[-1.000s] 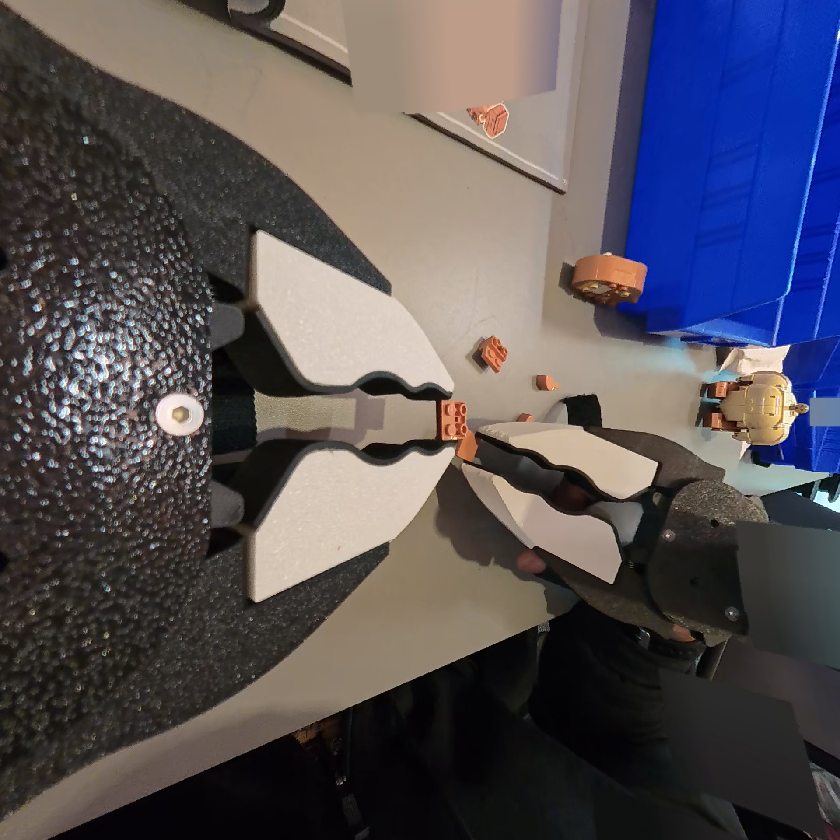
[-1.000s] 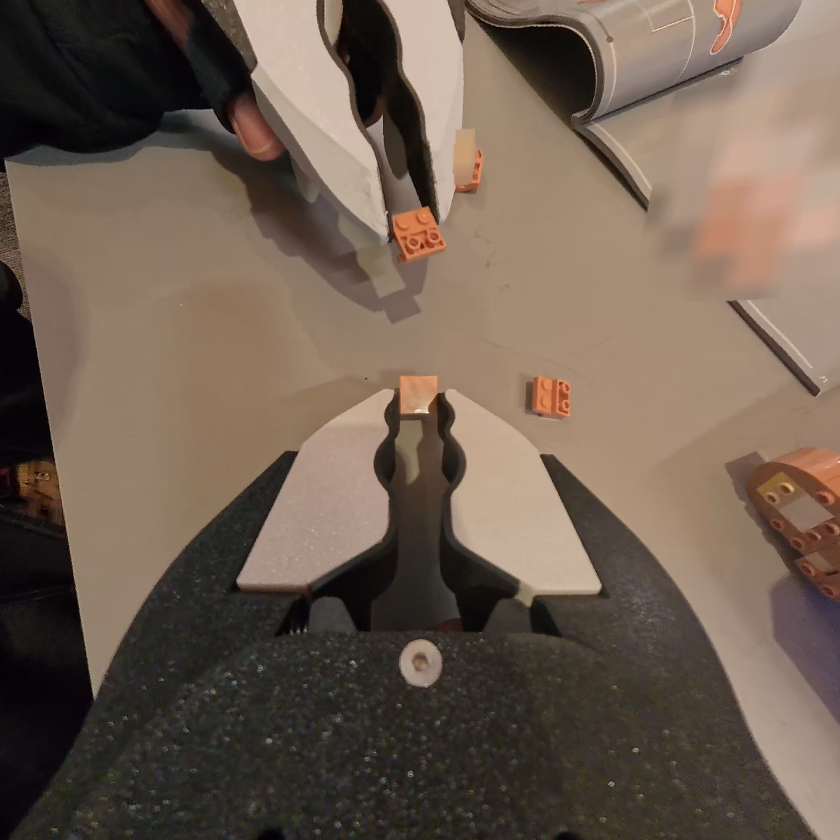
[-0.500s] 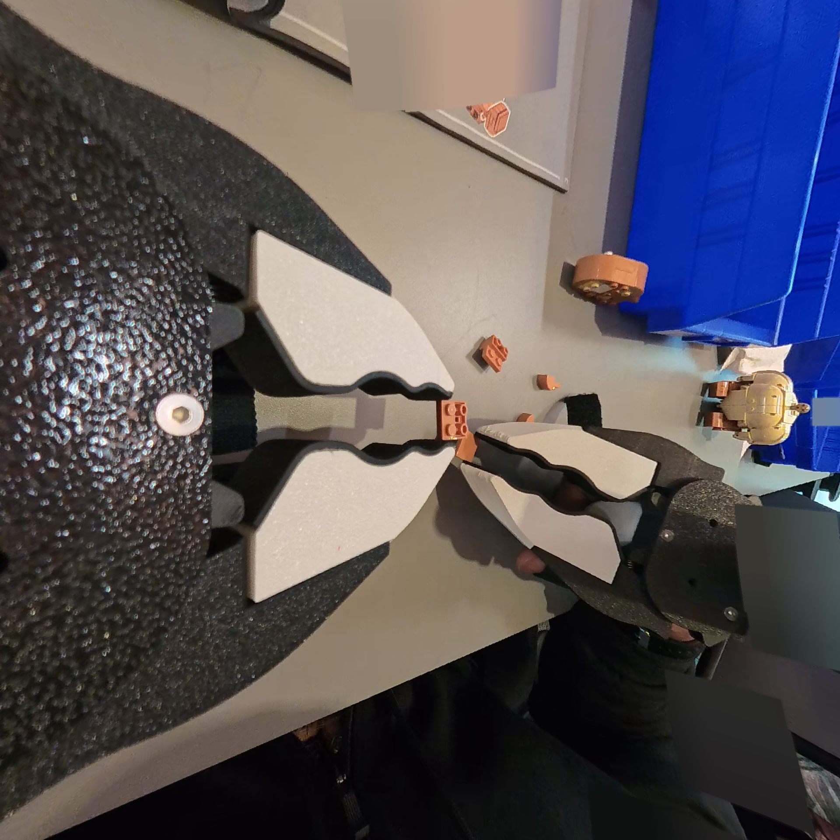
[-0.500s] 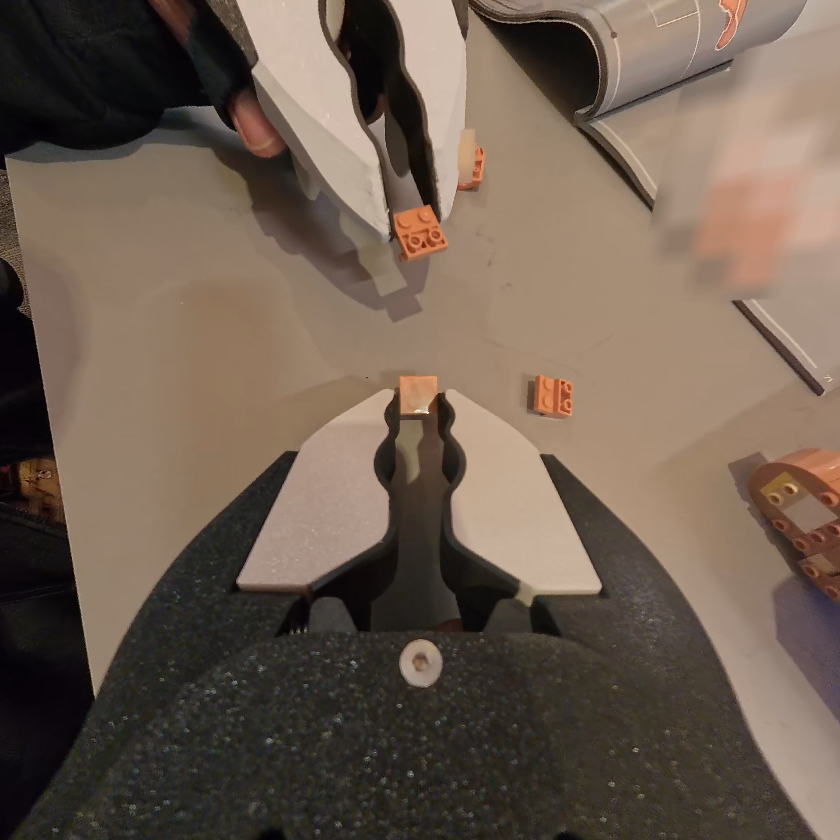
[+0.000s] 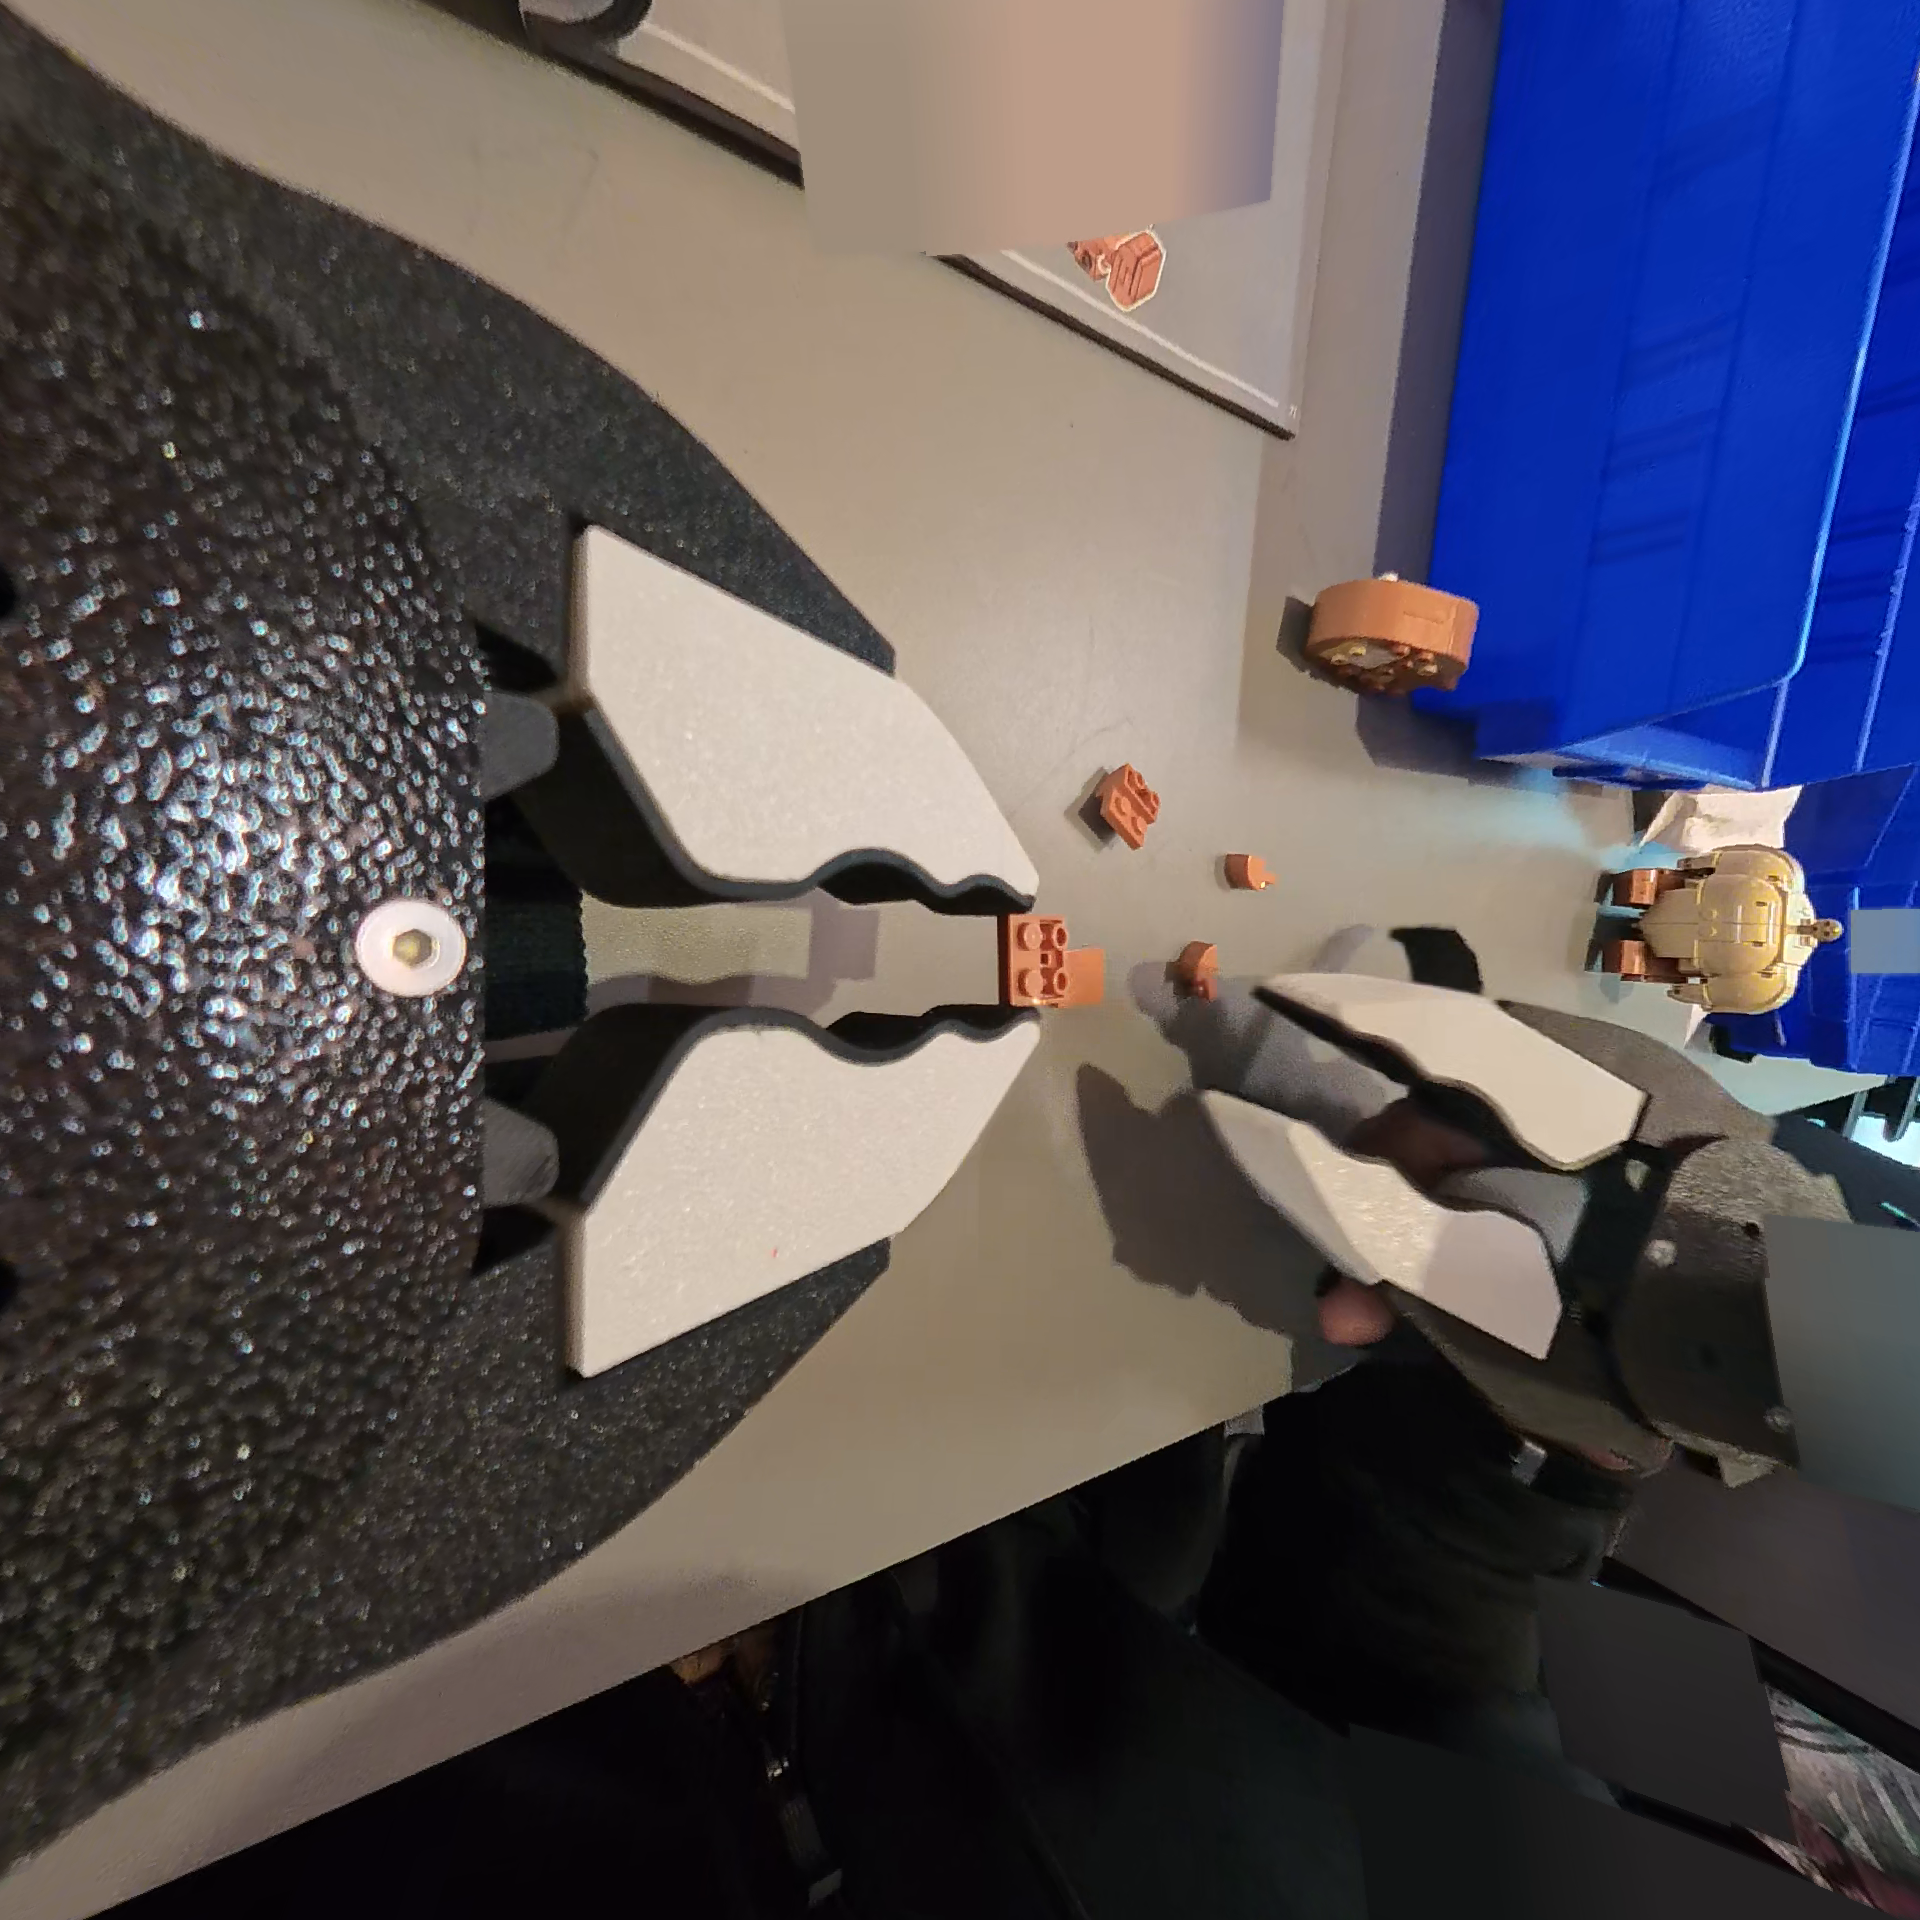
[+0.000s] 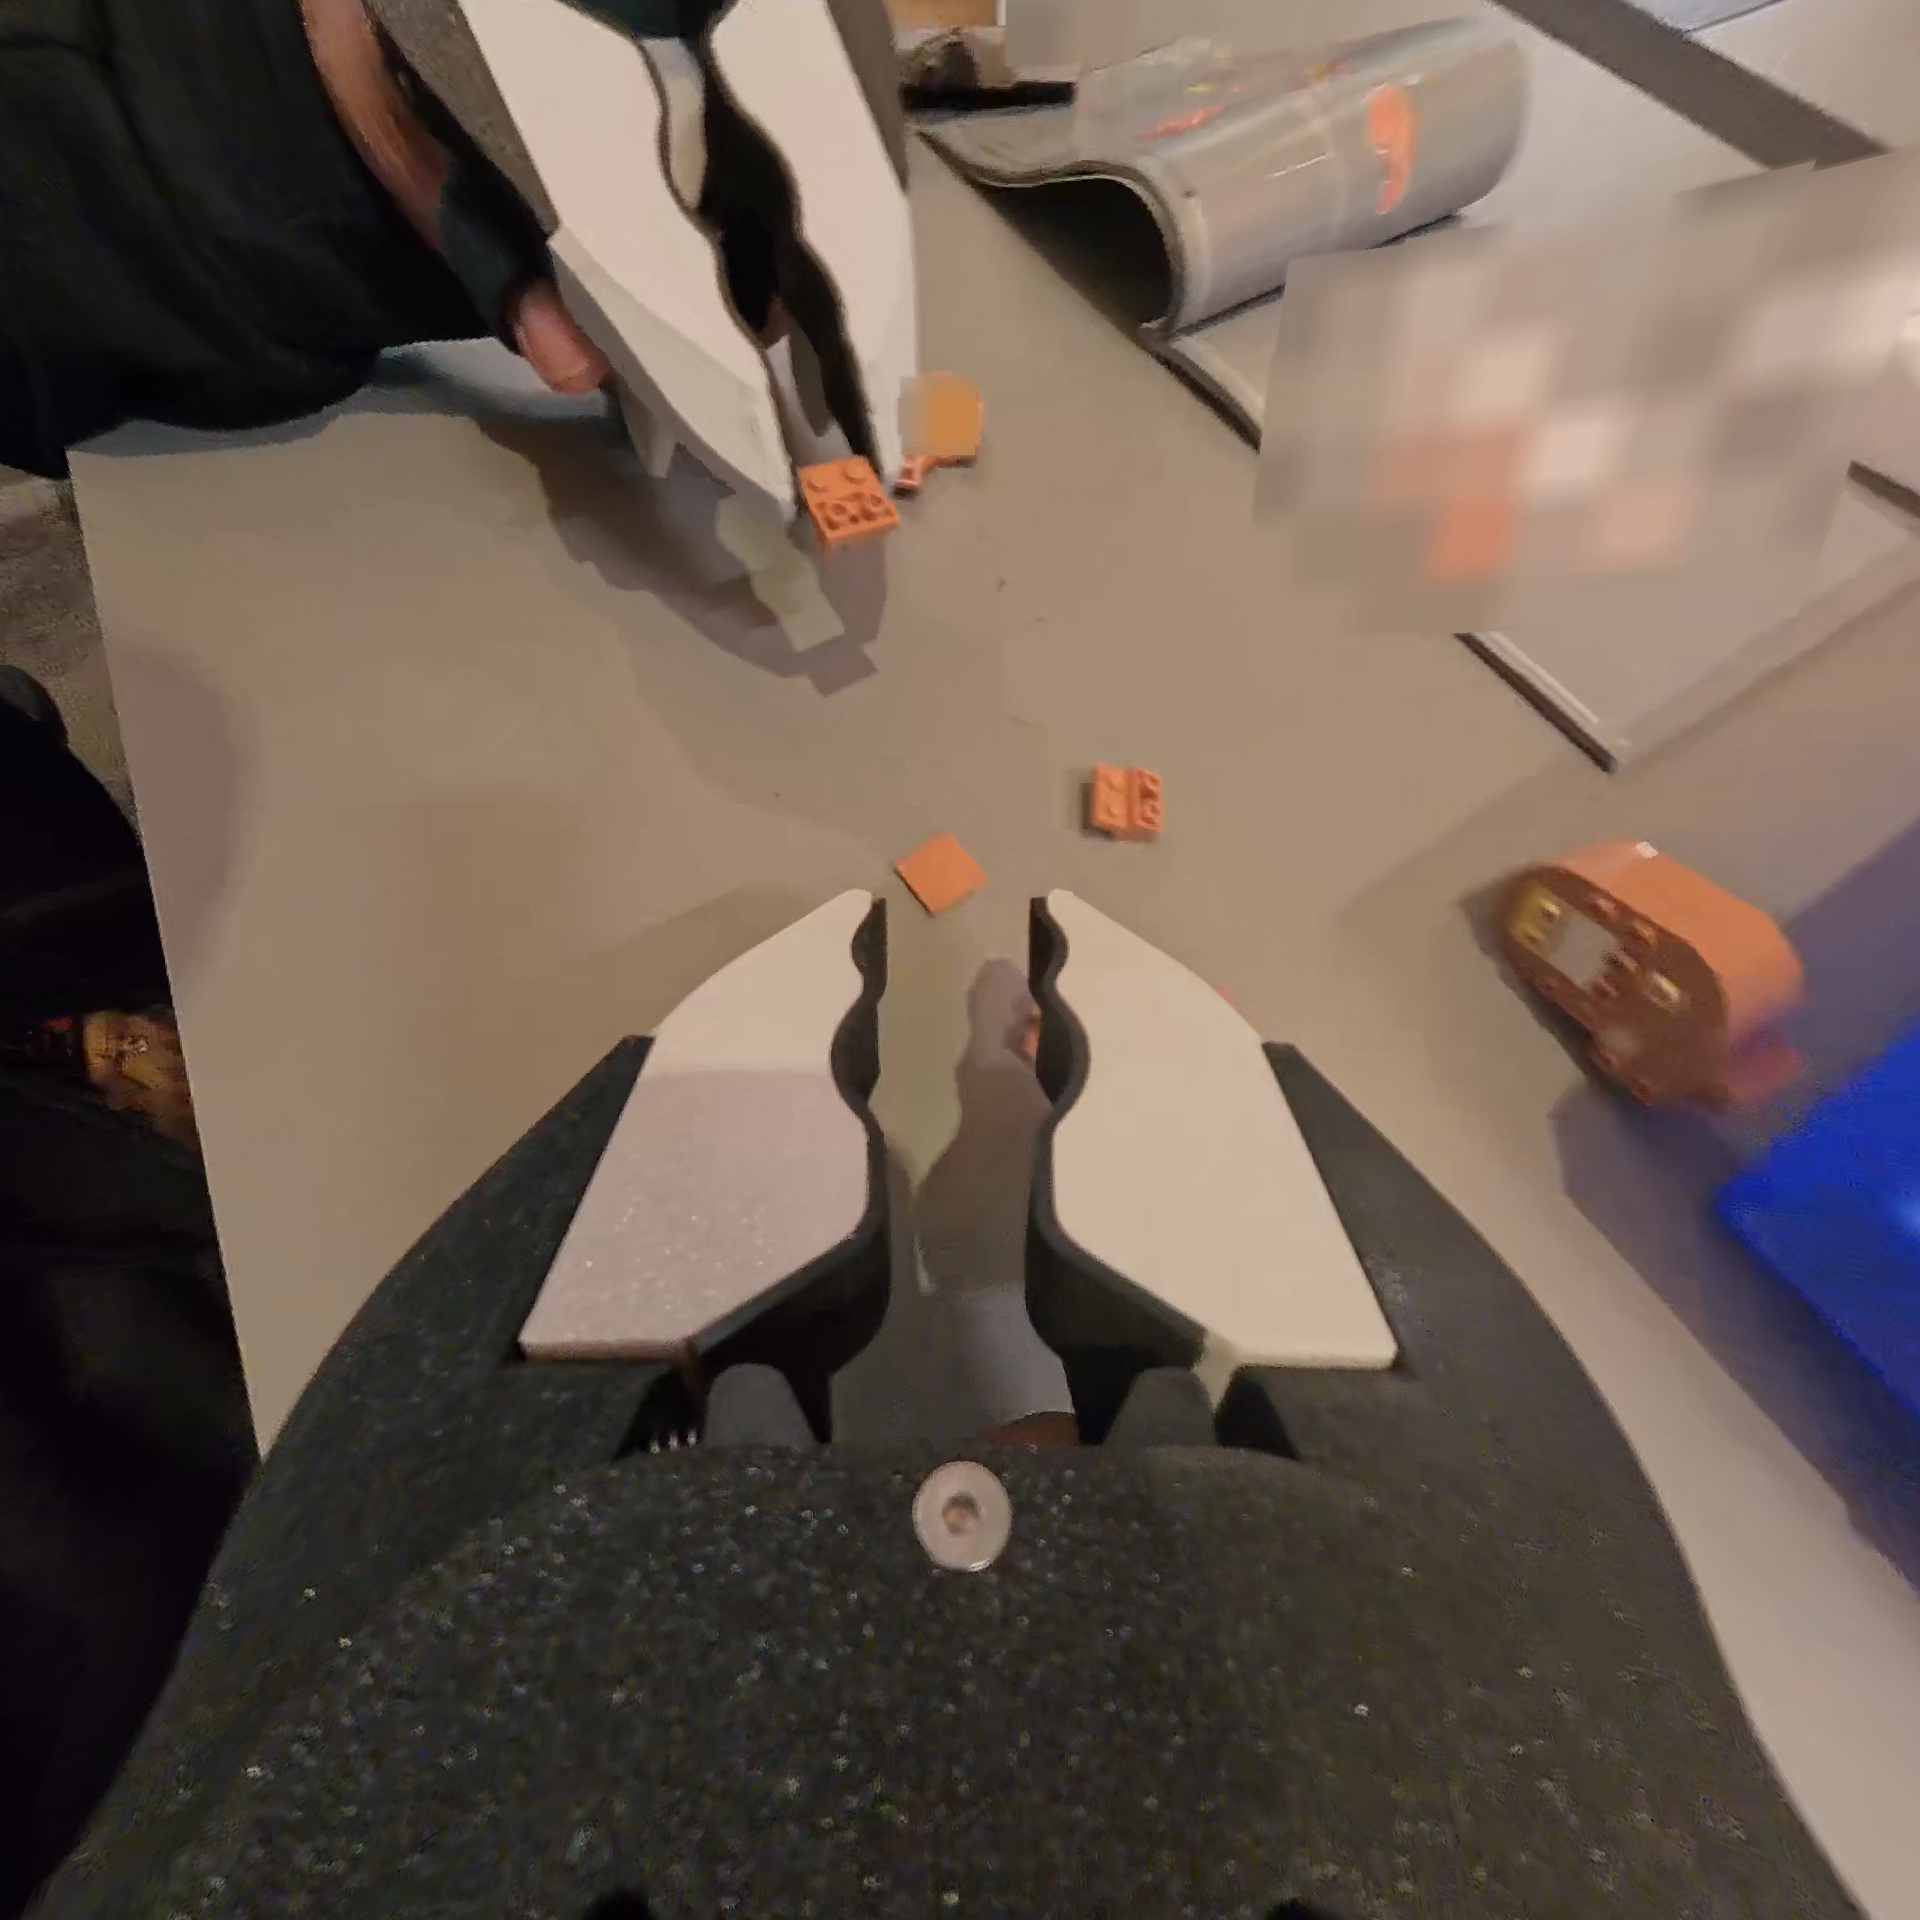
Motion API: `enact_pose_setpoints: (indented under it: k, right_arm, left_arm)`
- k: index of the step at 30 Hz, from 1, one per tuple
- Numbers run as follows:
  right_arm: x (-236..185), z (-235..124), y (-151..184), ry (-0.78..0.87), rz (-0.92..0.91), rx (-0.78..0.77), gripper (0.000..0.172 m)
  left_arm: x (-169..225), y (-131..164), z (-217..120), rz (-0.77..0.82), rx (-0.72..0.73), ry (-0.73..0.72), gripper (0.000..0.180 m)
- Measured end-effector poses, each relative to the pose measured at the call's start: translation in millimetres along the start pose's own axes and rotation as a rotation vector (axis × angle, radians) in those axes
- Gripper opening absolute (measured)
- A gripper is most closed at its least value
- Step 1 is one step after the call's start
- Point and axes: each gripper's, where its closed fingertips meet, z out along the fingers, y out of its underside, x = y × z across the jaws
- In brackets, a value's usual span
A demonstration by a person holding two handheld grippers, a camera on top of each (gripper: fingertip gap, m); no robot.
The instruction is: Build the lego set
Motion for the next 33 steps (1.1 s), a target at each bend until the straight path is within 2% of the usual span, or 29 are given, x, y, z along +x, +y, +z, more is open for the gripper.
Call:
enact_pose_setpoints:
  k: [4, 7, 12, 15, 20, 24, 33]
  right_arm:
    - [19, -13, 10, 0.061, 0.029, -0.02, 0.024]
    - [25, -7, 4, 0.082, 0.006, -0.043, 0.019]
    - [40, 21, -8, 0.077, -0.267, -0.163, 0.015]
    - [40, 30, -15, -0.033, -0.46, -0.195, 0.016]
    - [41, 45, -6, -0.155, -0.591, -0.306, 0.022]
    - [44, 54, 0, -0.164, -0.613, -0.361, 0.022]
    - [42, 57, 0, -0.172, -0.645, -0.352, 0.022]
  left_arm:
    - [0, 0, 2, -0.003, -0.007, 0.008, 0.016]
    - [0, 0, 4, -0.001, -0.013, 0.005, 0.016]
    - [0, 0, 7, 0.001, -0.022, -0.002, 0.016]
    - [0, 1, 7, 0.01, -0.025, -0.006, 0.016]
    - [1, 0, 6, 0.003, -0.015, 0.003, 0.016]
    - [1, 0, 5, 0.002, -0.016, 0.007, 0.016]
    - [1, 2, 4, 0.003, -0.021, 0.013, 0.016]
